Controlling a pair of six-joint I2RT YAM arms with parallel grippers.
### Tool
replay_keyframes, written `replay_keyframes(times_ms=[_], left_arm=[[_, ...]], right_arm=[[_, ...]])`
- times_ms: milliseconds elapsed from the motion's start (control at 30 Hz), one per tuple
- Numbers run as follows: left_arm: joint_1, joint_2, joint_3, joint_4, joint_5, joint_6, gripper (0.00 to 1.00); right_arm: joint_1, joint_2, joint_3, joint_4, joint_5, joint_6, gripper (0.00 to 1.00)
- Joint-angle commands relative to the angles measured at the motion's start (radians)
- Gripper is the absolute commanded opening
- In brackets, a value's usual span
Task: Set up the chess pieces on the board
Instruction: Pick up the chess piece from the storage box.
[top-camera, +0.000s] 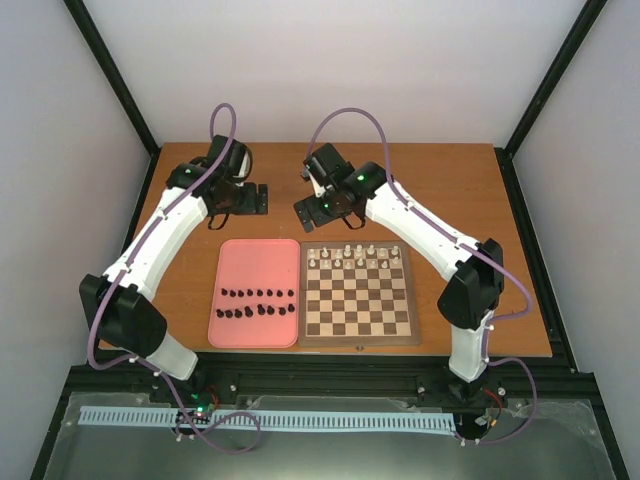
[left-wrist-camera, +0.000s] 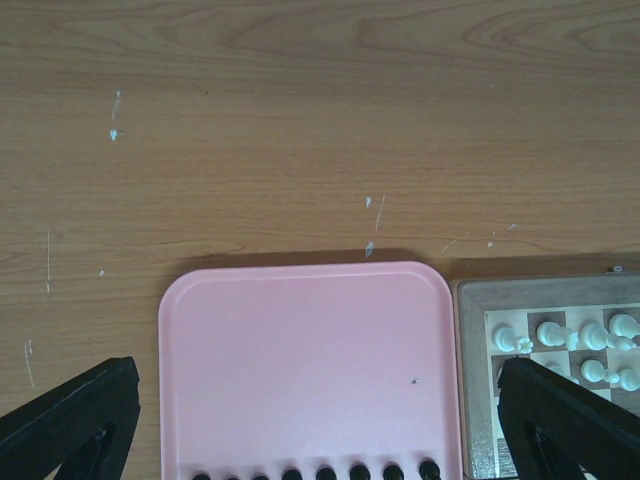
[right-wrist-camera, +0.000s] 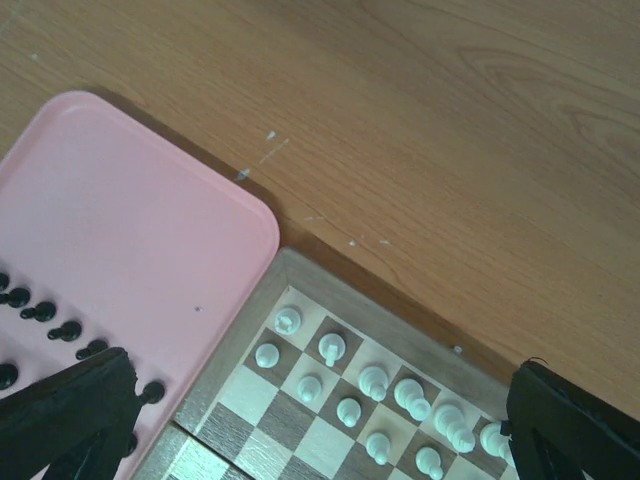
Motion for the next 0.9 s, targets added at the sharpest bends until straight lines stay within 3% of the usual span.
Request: replay_keyframes(times_ms=[0, 200, 300, 533, 867], left_arm=[[0.000, 0.000, 0.045, 0.012, -0.016, 0.036, 1.00], [0.001, -0.003, 0.022, -0.015, -0.035, 0.019, 1.00], [0.016, -0.012, 0.006, -0.033, -0.047, -0.011, 1.00], [0.146, -0.083, -0.073, -0.081, 0.083, -0.129, 1.00], [0.180, -0.177, -0.144, -0.115, 0.108, -0.044, 1.00]], right_arm=[[0.000, 0.012, 0.005, -0.036, 0.021, -0.026, 1.00], [0.000, -0.027, -0.082, 0.050, -0.054, -0.041, 1.00], [0.002, 0.010, -0.034, 0.018, -0.055, -0.046, 1.00], [0.003, 0.004, -0.075, 0.042, -0.106, -0.041, 1.00], [0.019, -0.026, -0.096, 0.057, -0.080, -0.007, 0.96]])
